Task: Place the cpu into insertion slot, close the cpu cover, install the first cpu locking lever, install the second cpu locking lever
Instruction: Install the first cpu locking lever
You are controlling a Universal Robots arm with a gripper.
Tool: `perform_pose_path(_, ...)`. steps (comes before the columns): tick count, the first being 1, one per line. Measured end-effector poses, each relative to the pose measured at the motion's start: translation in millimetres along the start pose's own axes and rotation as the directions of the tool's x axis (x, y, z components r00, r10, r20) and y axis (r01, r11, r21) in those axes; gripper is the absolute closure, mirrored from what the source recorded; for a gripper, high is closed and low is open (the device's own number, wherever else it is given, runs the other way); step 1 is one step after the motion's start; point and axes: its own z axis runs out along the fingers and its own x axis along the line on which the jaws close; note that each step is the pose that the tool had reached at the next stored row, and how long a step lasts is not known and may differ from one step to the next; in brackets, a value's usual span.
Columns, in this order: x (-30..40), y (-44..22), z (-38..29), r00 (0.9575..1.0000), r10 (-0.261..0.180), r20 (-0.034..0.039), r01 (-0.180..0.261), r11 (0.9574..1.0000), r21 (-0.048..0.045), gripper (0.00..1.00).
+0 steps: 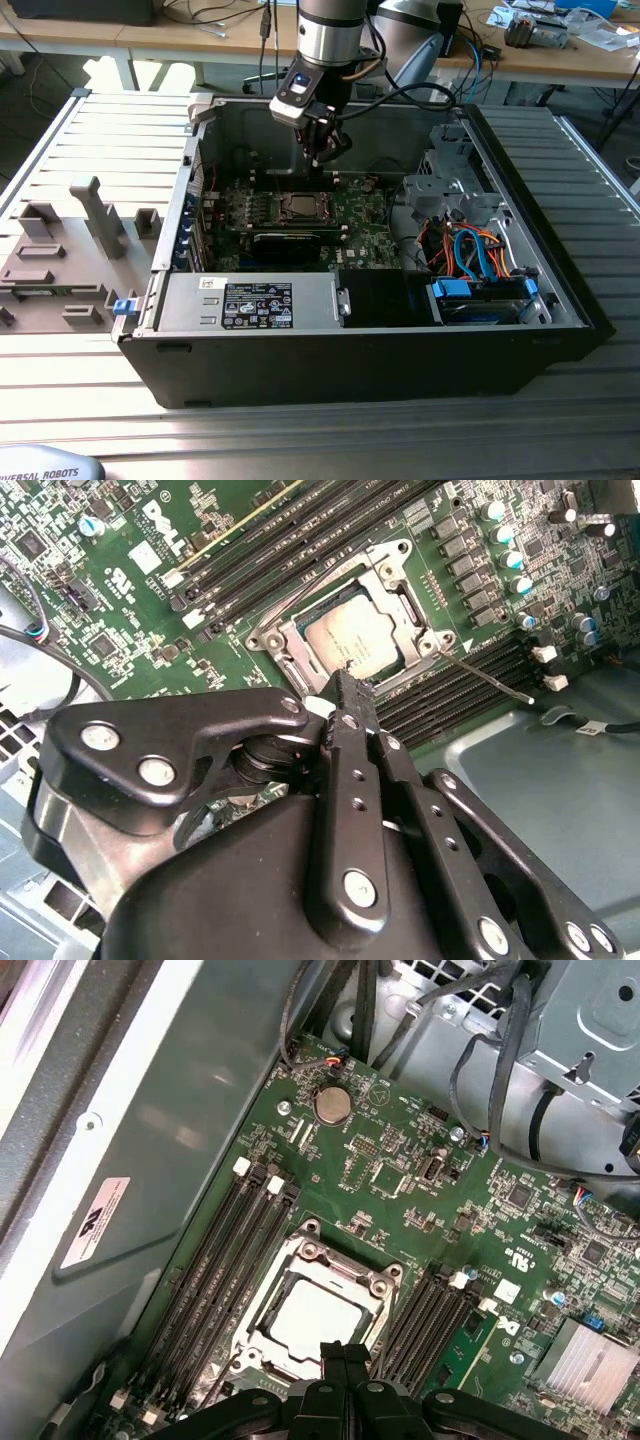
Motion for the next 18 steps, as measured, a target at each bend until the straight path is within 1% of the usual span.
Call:
perform_pose_path(8,0.0,0.0,0.0,0.9994,-0.035,0.0022,0.035,0.9994,-0.0014,0.89)
perform_pose_path(18,0.0,0.0,0.0,0.998,-0.063,0.0041,0.063,0.998,-0.0025,0.89)
